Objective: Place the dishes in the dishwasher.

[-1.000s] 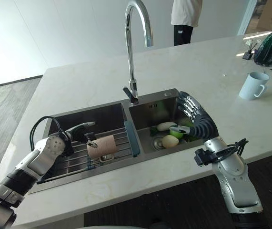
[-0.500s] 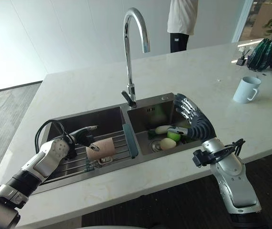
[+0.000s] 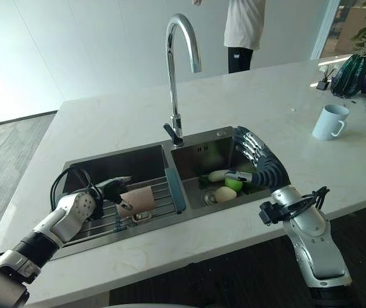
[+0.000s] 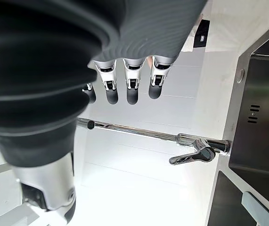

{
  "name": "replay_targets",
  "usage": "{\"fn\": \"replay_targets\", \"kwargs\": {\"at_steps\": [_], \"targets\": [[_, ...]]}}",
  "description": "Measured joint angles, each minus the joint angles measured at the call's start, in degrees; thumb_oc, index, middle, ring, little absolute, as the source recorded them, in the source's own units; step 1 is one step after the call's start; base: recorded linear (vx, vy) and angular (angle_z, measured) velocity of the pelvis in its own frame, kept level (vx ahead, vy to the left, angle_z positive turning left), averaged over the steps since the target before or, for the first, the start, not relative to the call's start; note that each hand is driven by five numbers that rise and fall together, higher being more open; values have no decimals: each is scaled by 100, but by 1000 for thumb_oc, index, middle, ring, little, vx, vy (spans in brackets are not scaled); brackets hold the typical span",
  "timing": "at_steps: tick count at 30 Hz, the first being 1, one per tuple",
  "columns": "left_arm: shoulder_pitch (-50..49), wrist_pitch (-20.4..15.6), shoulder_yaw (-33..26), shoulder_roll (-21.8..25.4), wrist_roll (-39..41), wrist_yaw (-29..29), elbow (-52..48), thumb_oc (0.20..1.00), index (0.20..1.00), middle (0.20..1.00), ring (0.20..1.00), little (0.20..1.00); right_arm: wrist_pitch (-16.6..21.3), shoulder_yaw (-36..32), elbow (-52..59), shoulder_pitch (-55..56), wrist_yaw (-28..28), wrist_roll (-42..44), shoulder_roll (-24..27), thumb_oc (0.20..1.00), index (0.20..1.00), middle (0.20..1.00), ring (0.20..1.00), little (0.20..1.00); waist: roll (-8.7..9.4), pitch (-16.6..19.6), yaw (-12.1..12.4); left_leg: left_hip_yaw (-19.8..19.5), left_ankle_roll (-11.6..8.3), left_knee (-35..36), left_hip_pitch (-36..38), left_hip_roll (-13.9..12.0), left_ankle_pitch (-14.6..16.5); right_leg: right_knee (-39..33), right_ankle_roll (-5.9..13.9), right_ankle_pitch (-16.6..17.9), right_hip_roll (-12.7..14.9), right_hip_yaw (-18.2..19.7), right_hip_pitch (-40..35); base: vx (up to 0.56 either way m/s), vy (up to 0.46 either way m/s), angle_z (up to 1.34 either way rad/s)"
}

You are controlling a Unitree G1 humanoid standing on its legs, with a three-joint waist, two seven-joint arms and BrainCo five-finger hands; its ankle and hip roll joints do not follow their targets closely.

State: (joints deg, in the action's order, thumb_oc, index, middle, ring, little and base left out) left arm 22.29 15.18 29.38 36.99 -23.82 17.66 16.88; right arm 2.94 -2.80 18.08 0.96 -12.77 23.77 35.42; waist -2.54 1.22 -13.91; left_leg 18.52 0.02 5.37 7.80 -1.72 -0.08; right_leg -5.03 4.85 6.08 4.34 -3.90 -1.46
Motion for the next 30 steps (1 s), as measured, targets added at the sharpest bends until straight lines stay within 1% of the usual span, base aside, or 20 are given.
{"fn": "replay_targets", "kwargs": {"at_steps": [17,22,30], "targets": [[-58,48,1,-269,-262,-78,575,1000,1000,1000,1000,1000,-19,2,0,1,-56,0,0,1000,1000,1000,1000,1000,24,22,-58,83,-2,0,-28,0,6,0,3,12,-7,71,65,4,-1,-2],[-101,46,1,-297,-265,-80,575,1000,1000,1000,1000,1000,-19,2,1,1,-59,0,-1,1000,1000,1000,1000,1000,25,22,-140,98,-2,1,-26,1,7,0,6,14,-9,92,70,5,-1,-1],[-142,44,8,-339,-458,-132,624,1000,1000,1000,1000,1000,-26,2,2,11,-73,-1,-2,1000,1000,1000,1000,1000,25,22,-170,168,-4,2,3,4,30,-1,19,24,-18,176,80,24,3,-5]]}}
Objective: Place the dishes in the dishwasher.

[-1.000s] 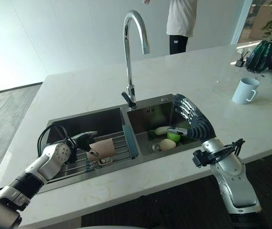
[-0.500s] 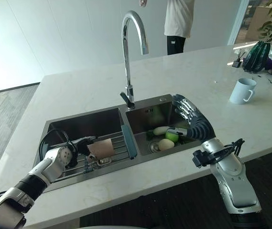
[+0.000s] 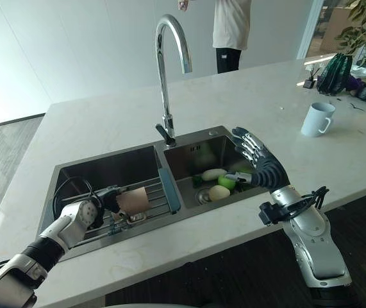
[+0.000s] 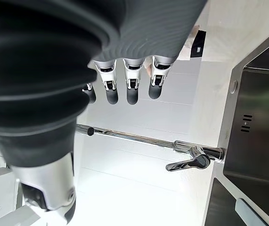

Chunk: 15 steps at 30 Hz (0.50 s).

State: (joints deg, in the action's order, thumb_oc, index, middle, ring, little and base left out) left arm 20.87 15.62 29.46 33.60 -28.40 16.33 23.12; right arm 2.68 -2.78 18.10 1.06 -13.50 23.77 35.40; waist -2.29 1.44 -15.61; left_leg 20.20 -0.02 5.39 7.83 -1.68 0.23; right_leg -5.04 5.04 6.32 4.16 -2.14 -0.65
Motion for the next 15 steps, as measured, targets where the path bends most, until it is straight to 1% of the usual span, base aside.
{"fn": "replay_targets", "kwargs": {"at_steps": [6,10,15], "targets": [[-1,3,194,-37,-46,-119,7,1000,1000,1000,1000,1000,-83,0,8,0,-24,-1,0,1000,1000,1000,1000,1000,-1,0,-13,53,-2,0,13,5,27,0,1,1,0,37,6,13,10,-3],[-2,7,195,-150,-204,-195,51,1000,1000,1000,1000,1000,-86,0,16,0,-72,-1,0,1000,1000,1000,1000,1000,0,0,-26,59,-2,0,12,7,30,0,2,0,0,45,9,0,0,0],[-8,51,196,-181,-204,-259,69,1000,1000,1000,1000,1000,-90,0,39,1,-103,-3,0,1000,1000,1000,1000,1000,-1,1,-75,67,-2,0,17,6,30,0,2,1,-1,53,9,0,0,0]]}}
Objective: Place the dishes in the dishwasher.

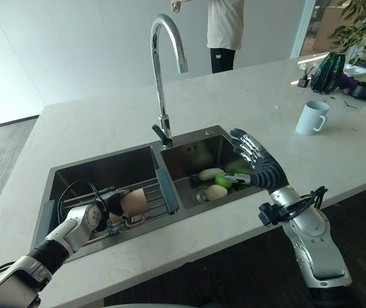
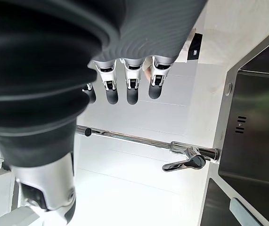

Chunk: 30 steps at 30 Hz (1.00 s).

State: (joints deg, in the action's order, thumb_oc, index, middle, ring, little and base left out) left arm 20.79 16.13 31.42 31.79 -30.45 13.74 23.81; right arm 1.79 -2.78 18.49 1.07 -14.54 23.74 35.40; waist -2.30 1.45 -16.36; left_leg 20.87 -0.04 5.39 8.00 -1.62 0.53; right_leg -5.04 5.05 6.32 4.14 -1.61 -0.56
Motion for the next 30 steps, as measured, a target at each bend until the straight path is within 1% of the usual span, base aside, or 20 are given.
{"fn": "replay_targets", "kwargs": {"at_steps": [11,14,15,16,17,20,22,25,30], "targets": [[-16,-9,-7,-31,-13,-74,329,1000,1000,1000,1000,1000,-5,-4,5,1,-6,-4,0,1000,1000,1000,1000,1000,-12,8,-12,19,0,0,7,0,0,0,2,3,-5,23,4,0,0,0],[-16,-27,-2,-34,-145,-89,343,1000,1000,1000,1000,1000,-7,-5,5,7,-12,-4,1,1000,1000,1000,1000,1000,-20,14,-24,27,0,0,8,0,0,0,8,7,-6,35,7,0,0,0],[-16,-53,-1,-34,-220,-92,366,677,677,677,677,677,-7,-5,5,7,-12,-4,1,1000,1000,1000,1000,1000,-27,18,-26,27,0,0,8,0,0,0,9,7,-6,37,7,0,0,0],[-15,-87,-11,-34,-222,-134,374,329,329,329,329,329,-7,-5,5,6,-12,-3,1,1000,1000,1000,1000,1000,-40,29,-27,28,0,0,8,1,1,0,9,8,-6,37,7,0,0,0],[0,-135,-29,-42,-223,-185,433,200,200,200,200,200,-7,-4,5,6,-13,-3,2,1000,1000,1000,1000,1000,-65,56,-28,28,0,0,9,2,1,0,9,8,-6,38,7,0,0,0],[35,-224,-44,-124,-230,-222,779,200,200,200,200,200,-7,-5,6,22,-17,-4,5,1000,1000,1000,1000,1000,-108,110,-48,42,-18,0,12,-2,14,0,18,14,-12,56,8,0,0,0],[37,-283,-48,-167,-450,-234,852,200,200,200,200,200,-7,-5,6,54,-18,-3,8,1000,1000,1000,1000,1000,-65,176,-54,53,-29,0,6,-8,19,-1,22,17,-21,69,26,-47,-18,-3],[44,-449,-31,-159,-504,-332,911,200,200,200,200,200,-6,-7,6,113,-21,-3,10,1000,1000,1000,1000,1000,-19,213,-53,71,-7,1,0,-13,5,0,22,18,-26,84,35,-21,-9,-2],[37,-630,3,-143,-500,-543,921,200,200,200,200,200,-2,-7,6,130,-10,-3,10,1000,1000,1000,1000,1000,-5,215,-53,77,-7,1,-17,-14,6,0,21,19,-27,89,56,0,0,0]]}}
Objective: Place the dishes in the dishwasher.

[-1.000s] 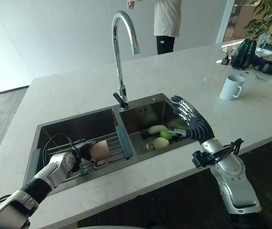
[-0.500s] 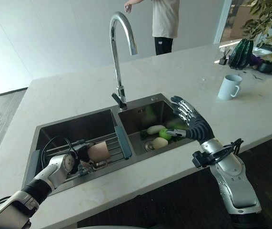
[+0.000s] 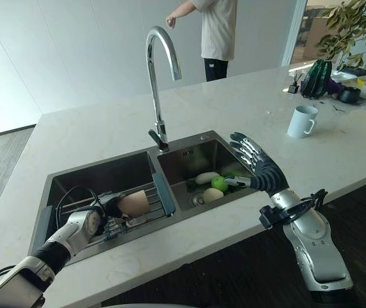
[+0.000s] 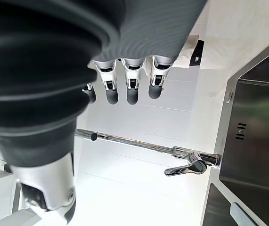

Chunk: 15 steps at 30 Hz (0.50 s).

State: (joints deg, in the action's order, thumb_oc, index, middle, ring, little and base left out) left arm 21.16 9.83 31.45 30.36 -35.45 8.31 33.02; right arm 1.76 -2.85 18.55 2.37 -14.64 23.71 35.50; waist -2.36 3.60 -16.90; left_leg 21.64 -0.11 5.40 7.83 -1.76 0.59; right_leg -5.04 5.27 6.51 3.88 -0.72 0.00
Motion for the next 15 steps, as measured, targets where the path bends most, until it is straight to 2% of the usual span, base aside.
{"fn": "replay_targets", "kwargs": {"at_steps": [7,12,15], "targets": [[-176,-284,1,277,51,-92,-648,200,200,200,200,200,16,-10,0,74,77,-2,-1,1000,1000,1000,1000,1000,19,-19,26,-9,0,0,-69,-4,-1,0,-5,2,-2,-7,43,-9,-2,0],[-386,-437,-26,780,83,-155,-1387,200,200,200,200,200,53,-46,0,74,203,-2,-1,1000,1000,1000,1000,1000,36,-49,112,-53,1,0,-77,-5,-1,-19,-11,-4,5,-49,42,-32,-6,4],[-390,-484,-262,1000,337,-195,-1745,200,200,200,200,200,74,-55,0,73,288,-4,0,1000,1000,1000,1000,1000,29,-90,211,-72,-11,0,-80,-4,7,-31,-12,-11,14,-76,35,-12,-11,5]]}}
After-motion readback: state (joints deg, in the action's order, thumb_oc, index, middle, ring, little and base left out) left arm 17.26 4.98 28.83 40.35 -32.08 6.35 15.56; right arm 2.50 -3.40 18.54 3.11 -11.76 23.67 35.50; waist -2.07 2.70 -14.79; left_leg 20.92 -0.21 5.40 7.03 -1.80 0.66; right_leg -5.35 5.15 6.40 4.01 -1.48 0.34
